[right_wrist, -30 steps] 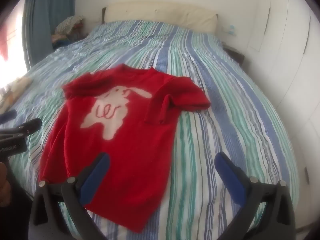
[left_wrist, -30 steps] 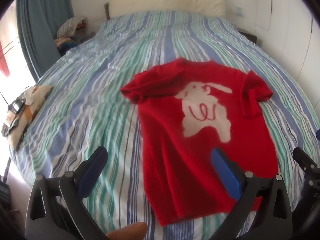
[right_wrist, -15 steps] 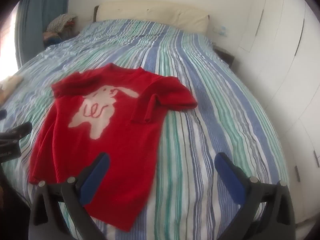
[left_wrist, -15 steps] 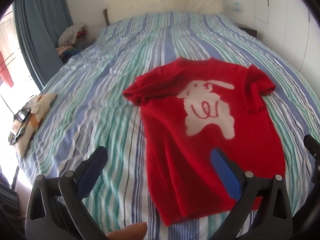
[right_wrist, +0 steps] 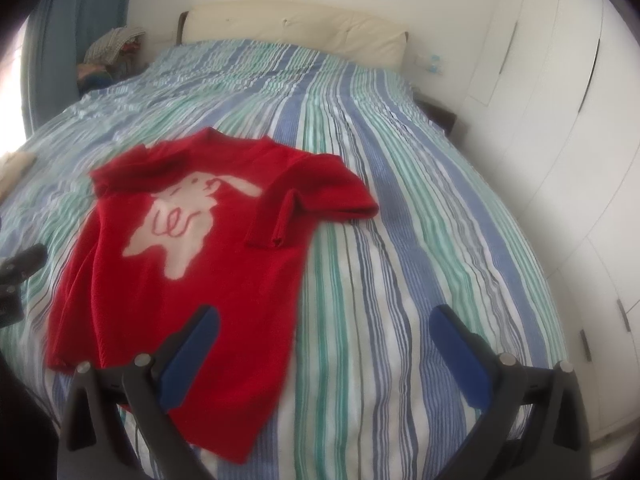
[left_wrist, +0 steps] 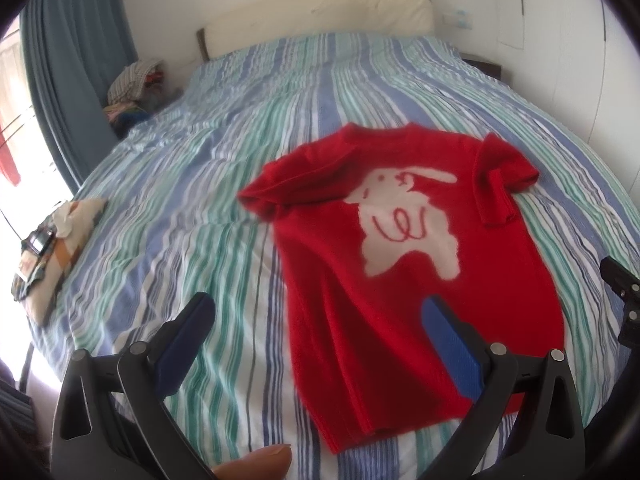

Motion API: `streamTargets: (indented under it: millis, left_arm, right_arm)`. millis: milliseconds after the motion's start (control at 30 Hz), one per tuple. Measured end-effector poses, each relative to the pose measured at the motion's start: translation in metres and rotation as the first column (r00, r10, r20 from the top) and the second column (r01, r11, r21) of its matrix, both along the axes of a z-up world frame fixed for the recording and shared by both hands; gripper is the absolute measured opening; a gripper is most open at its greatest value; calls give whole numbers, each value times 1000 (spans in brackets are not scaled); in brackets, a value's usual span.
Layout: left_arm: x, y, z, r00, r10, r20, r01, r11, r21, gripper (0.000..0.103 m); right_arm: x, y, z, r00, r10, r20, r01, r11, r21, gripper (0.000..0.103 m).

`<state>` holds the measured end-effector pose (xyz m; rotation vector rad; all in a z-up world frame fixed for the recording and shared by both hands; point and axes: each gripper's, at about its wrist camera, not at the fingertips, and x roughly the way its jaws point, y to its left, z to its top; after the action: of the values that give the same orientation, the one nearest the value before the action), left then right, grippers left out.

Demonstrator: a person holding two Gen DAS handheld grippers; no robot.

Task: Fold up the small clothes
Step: 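Move both grippers toward the hem of the red sweater, then grasp the sweater hem with both grippers and pull it straight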

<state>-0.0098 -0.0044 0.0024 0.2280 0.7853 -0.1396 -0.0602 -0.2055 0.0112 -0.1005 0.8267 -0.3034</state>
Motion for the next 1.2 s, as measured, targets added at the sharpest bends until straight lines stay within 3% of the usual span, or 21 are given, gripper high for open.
streamTargets:
  millis: [333, 733, 900, 1033, 1133, 1200]
  left_arm:
    - [-2, -3, -3, 1000, -14, 2, 14, 1000, 25, 103]
    - [-4, -4, -3, 999, -31, -26, 31, 1000, 3, 103]
    - [3, 8, -12, 997, -1, -83, -1, 999, -32, 103]
    - [9, 38, -34, 982, 7, -188, -24, 996, -85, 103]
    - [5, 60, -63, 962, -10, -274, -12, 997, -79, 103]
    - [1, 71, -85, 935, -27, -353, -17, 993, -119, 102]
  right_arm:
    - [0, 0, 0, 1000, -5, 3, 5, 1000, 1, 103]
    - [0, -2, 2, 1000, -8, 6, 8, 1000, -1, 103]
    - [-1, -4, 3, 1000, 1, 9, -2, 1000, 17, 103]
    - [-8, -9, 4, 999, 13, 33, -14, 998, 57, 103]
    - [-19, -25, -6, 998, 48, 31, -52, 990, 135, 103]
    - [-28, -40, -22, 996, 88, 8, -88, 964, 250, 103]
